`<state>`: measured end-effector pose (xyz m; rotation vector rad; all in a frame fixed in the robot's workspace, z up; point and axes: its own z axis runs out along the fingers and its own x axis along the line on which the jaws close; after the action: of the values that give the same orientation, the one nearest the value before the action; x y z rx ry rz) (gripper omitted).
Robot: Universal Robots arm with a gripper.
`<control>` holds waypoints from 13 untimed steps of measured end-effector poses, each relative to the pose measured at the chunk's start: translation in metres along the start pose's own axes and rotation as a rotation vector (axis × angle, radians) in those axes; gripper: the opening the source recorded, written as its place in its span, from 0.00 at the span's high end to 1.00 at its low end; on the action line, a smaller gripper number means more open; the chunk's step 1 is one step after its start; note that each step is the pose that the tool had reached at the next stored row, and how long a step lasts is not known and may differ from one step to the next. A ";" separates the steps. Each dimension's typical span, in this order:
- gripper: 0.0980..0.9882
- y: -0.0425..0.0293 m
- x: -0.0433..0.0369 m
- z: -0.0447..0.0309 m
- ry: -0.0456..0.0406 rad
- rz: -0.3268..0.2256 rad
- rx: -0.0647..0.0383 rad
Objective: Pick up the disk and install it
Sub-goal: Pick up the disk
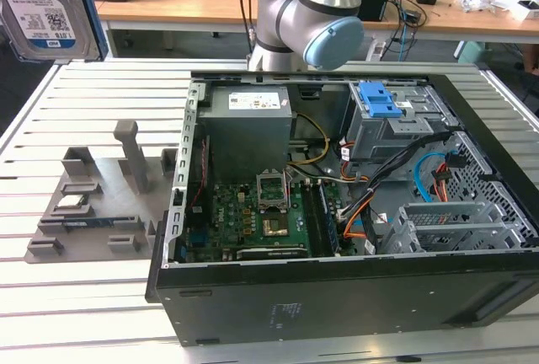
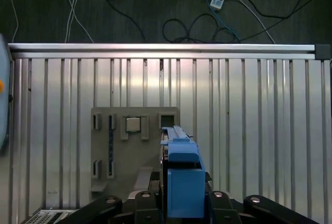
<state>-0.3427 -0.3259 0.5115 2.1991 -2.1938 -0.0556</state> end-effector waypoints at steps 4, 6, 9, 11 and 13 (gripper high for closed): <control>0.70 0.0003 0.0000 -0.0094 -0.0003 0.000 0.000; 0.70 0.0003 0.0000 -0.0127 -0.0004 0.000 0.000; 0.70 0.0004 0.0000 -0.0176 -0.0005 0.000 0.000; 0.70 0.0003 0.0000 -0.0228 -0.0006 0.000 0.000; 0.70 0.0002 0.0000 -0.0258 -0.0007 0.000 0.000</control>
<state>-0.3416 -0.3259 0.5373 2.1993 -2.1939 -0.0567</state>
